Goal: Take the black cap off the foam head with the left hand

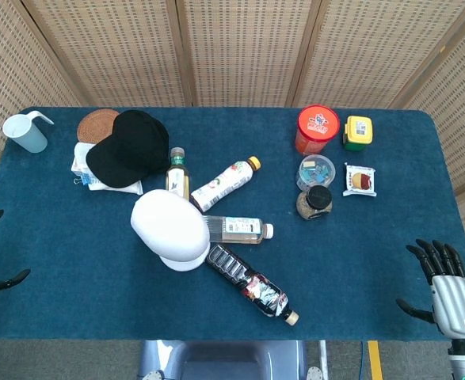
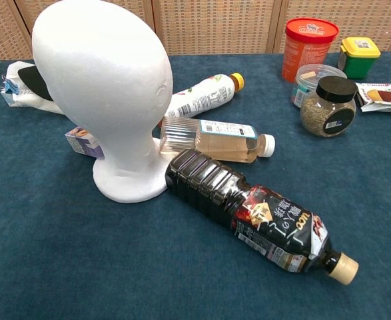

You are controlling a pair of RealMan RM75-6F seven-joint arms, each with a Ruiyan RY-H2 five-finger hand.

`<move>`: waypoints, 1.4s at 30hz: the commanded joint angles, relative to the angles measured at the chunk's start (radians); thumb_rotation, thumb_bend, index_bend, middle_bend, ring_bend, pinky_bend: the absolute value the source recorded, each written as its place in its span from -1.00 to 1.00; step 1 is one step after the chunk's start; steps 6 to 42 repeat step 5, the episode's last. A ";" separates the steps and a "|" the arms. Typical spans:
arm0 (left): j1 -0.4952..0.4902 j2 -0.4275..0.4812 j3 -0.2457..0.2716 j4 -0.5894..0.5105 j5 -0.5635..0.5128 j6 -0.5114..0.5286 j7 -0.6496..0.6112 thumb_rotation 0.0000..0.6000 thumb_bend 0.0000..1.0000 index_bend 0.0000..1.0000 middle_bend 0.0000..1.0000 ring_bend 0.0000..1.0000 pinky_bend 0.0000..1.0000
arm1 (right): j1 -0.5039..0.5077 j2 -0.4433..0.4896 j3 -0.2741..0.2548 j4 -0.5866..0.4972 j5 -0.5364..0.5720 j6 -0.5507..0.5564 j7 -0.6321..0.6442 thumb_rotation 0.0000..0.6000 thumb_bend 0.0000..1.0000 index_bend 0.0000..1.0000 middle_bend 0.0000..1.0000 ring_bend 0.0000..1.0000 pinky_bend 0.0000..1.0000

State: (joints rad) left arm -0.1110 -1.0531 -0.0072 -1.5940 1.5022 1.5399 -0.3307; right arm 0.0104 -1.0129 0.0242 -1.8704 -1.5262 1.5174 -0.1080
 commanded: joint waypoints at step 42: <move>0.001 0.004 -0.008 -0.003 -0.008 -0.021 -0.003 1.00 -0.88 -1.00 -1.00 -1.00 -0.91 | -0.001 0.000 0.004 0.001 0.022 -0.009 -0.004 1.00 -0.90 -0.69 -0.75 -1.00 -1.00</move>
